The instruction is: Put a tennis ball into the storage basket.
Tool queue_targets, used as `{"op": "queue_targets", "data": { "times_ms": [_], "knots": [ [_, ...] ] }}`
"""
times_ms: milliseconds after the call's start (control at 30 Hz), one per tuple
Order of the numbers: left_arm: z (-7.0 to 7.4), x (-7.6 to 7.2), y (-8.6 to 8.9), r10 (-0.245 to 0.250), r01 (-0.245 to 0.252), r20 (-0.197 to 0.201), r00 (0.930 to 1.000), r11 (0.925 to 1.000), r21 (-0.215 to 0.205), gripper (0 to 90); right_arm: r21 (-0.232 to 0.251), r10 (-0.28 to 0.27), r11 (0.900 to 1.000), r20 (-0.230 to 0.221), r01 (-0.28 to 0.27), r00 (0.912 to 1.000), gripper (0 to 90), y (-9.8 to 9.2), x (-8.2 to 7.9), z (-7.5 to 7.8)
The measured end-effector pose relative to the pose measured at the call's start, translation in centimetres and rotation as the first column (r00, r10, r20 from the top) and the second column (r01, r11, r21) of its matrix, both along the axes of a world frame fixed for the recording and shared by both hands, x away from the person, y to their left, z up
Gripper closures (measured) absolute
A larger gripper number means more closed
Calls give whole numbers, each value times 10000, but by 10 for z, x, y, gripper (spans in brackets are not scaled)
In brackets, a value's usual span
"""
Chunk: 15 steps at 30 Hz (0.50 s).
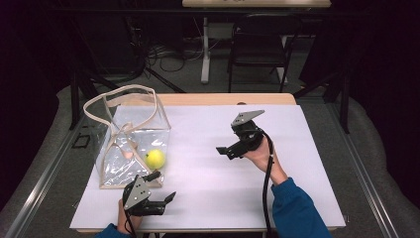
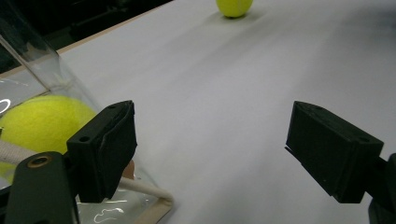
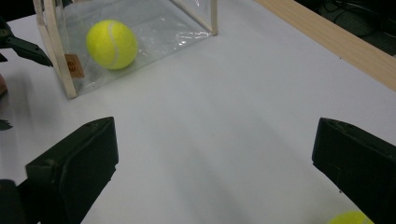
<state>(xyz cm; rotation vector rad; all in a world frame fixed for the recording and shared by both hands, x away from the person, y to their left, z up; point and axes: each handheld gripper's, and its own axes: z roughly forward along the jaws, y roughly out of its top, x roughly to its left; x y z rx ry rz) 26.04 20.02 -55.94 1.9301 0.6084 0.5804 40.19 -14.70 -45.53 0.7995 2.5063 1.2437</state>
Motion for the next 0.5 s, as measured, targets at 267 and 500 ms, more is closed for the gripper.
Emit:
{"op": "queue_targets", "data": {
  "times_ms": [267, 500],
  "knots": [
    [0, 0, 0, 28, -28, 44, 10000, 10000, 13, 159, -254, -199, 9995, -102, 196, 9997, 0, -14, -9, -15],
    [1, -1, 1, 65, -65, 48, 10000, 10000, -12, 159, -440, -301, 9986, -4, 301, 9995, 0, -23, -15, -25]
  ]
}}
